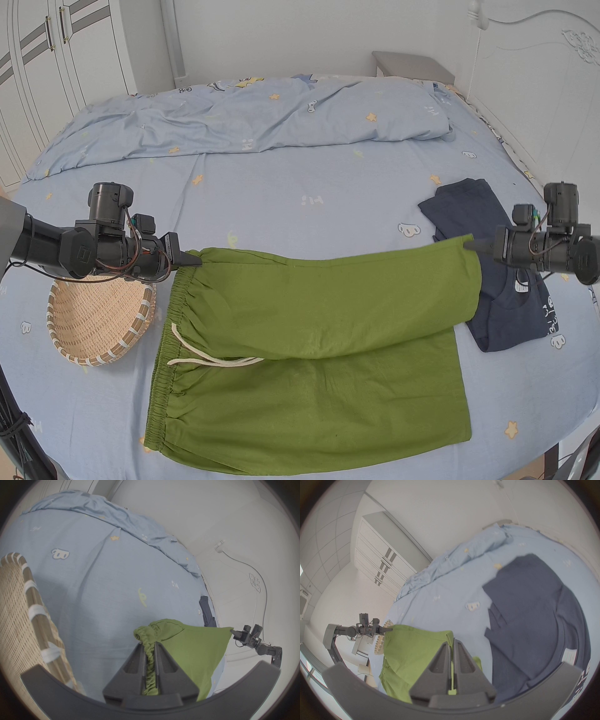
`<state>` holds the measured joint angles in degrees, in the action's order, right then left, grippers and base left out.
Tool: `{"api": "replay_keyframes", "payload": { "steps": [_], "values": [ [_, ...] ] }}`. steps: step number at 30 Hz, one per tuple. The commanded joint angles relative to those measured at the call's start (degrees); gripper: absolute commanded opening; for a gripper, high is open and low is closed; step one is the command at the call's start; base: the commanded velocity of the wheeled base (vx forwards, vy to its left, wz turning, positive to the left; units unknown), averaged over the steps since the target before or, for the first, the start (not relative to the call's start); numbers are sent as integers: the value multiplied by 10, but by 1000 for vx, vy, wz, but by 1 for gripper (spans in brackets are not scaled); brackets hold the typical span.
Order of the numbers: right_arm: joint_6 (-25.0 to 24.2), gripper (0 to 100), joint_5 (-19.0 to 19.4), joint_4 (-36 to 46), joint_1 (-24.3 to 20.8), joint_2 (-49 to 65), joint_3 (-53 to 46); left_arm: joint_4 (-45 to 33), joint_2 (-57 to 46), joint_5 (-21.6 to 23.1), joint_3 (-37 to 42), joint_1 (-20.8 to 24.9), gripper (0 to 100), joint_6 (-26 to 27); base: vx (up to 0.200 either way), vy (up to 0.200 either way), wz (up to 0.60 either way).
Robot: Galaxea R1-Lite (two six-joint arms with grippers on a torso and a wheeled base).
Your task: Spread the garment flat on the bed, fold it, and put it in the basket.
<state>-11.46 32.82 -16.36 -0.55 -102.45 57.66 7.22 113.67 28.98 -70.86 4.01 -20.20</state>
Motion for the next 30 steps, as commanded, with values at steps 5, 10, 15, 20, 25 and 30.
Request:
{"api": "replay_keyframes", "payload": {
  "steps": [5,10,15,20,25,30],
  "values": [
    [-4,0,-36,77,-52,-22,174,22,-5,-1,0,-27,0,2,0,0,0],
    [-4,0,-44,94,-58,-54,228,50,-1,-1,3,-34,0,-1,0,0,0],
    [-4,0,-61,96,-73,-104,296,71,-1,-1,1,-51,0,-1,0,0,0],
    [-4,0,-93,122,-92,-138,359,100,1,-1,3,-63,0,-3,0,0,0],
    [-3,0,-97,124,-115,-115,348,101,2,-1,4,-62,0,-1,0,0,0],
    [-3,0,-97,124,-145,-21,287,100,1,-1,4,-59,0,0,0,0,0]
  ]
}}
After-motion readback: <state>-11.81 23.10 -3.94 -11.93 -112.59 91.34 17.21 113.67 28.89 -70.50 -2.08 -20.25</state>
